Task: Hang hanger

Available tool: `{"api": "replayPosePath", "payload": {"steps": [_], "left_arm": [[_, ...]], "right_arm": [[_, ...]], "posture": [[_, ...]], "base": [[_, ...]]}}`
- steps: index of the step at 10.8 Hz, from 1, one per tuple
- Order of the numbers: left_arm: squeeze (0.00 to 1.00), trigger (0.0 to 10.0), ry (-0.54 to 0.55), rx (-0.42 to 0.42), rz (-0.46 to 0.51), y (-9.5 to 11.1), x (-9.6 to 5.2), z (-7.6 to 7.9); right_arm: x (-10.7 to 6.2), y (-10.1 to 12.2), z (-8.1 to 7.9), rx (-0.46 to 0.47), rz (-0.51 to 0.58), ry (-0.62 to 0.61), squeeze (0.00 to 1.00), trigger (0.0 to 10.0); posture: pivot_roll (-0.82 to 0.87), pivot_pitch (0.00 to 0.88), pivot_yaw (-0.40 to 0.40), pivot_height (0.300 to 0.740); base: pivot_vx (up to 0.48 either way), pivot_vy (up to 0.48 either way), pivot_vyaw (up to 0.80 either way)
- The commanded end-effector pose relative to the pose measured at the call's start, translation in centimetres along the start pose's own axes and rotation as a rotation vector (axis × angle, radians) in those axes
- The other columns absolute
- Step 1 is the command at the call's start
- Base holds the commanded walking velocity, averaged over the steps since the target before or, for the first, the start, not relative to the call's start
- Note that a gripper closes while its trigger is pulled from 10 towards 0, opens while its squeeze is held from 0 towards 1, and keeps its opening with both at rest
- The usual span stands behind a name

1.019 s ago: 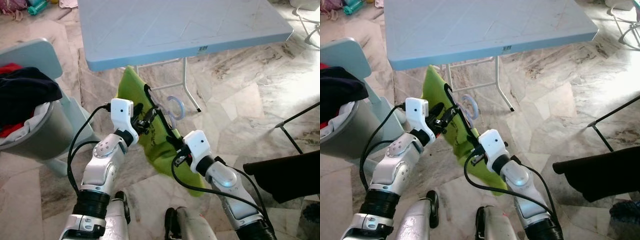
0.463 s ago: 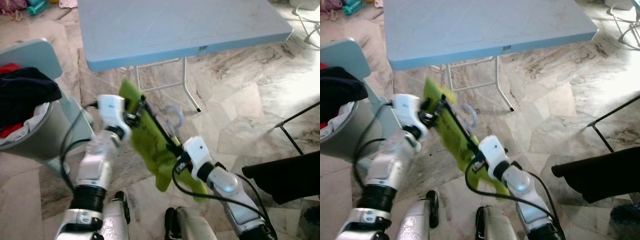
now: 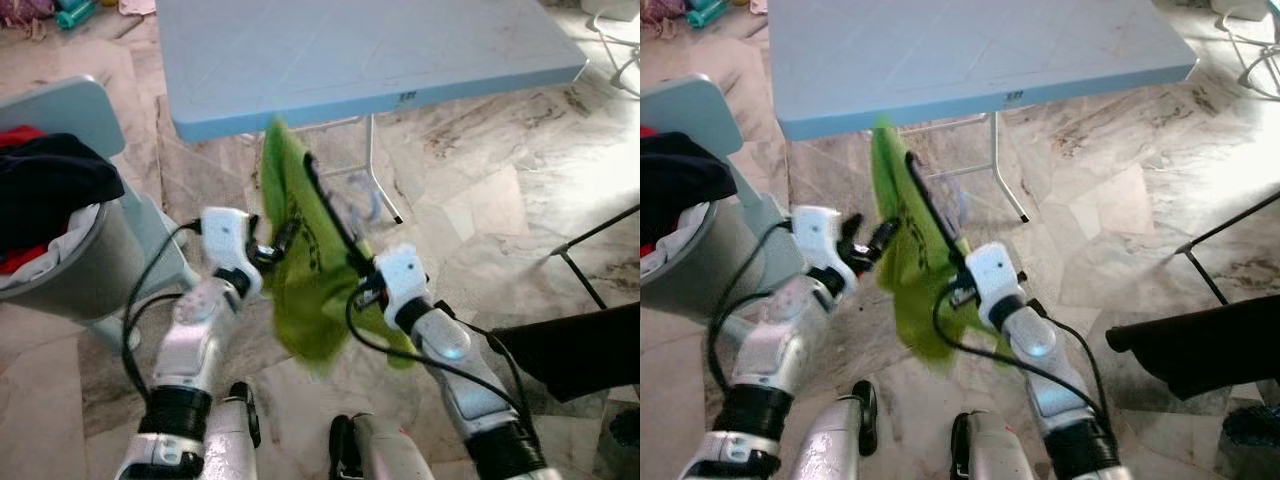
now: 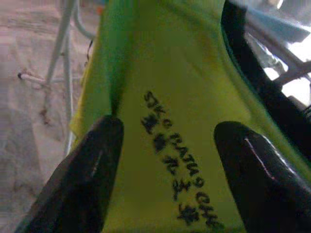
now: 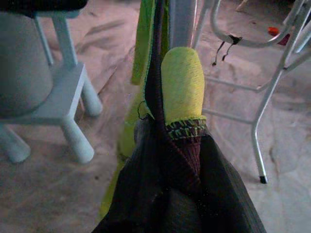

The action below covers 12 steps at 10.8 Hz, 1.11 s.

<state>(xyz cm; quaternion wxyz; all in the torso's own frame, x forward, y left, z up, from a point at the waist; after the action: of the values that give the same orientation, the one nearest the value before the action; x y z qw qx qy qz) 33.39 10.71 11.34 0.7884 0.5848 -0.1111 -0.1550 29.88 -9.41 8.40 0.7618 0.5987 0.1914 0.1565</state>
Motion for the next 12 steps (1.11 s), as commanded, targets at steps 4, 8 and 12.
{"api": "replayPosePath", "payload": {"steps": [4, 8, 12], "left_arm": [[0.60, 10.0, -0.015, -0.046, 0.087, 2.1, 1.4, 1.0], [0.56, 10.0, -0.013, -0.057, 0.091, 2.3, 1.5, 0.8], [0.31, 10.0, -0.004, -0.057, 0.042, 0.9, 1.7, 0.9]], "right_arm": [[0.1, -0.1, -0.5, 0.004, 0.013, 0.018, 0.00, 10.0], [-0.6, -1.0, -2.1, 0.008, -0.014, 0.121, 0.00, 10.0], [-0.9, 2.1, -2.1, 0.100, 0.108, 0.158, 0.00, 10.0]], "posture": [[-0.03, 0.247, -0.079, 0.740], [-0.03, 0.247, -0.077, 0.740], [-0.04, 0.248, -0.077, 0.740]], "base": [[0.000, 0.000, 0.00], [0.000, 0.000, 0.00], [0.000, 0.000, 0.00]]}}
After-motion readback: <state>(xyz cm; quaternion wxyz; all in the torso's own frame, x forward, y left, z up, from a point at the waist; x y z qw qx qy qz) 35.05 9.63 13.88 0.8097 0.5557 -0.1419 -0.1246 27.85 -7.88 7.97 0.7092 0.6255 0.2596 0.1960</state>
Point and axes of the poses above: a point about 5 cm out from each wrist's last joint towards the gripper, its own x axis pointing out of the wrist towards the gripper, its own y axis along the axis of the wrist's last joint, z = x × y, the point moved 2 cm from there along x, pointing out of the wrist towards the gripper, and after that the axes turned 3 degrees about -x, right-handed, at the moved point
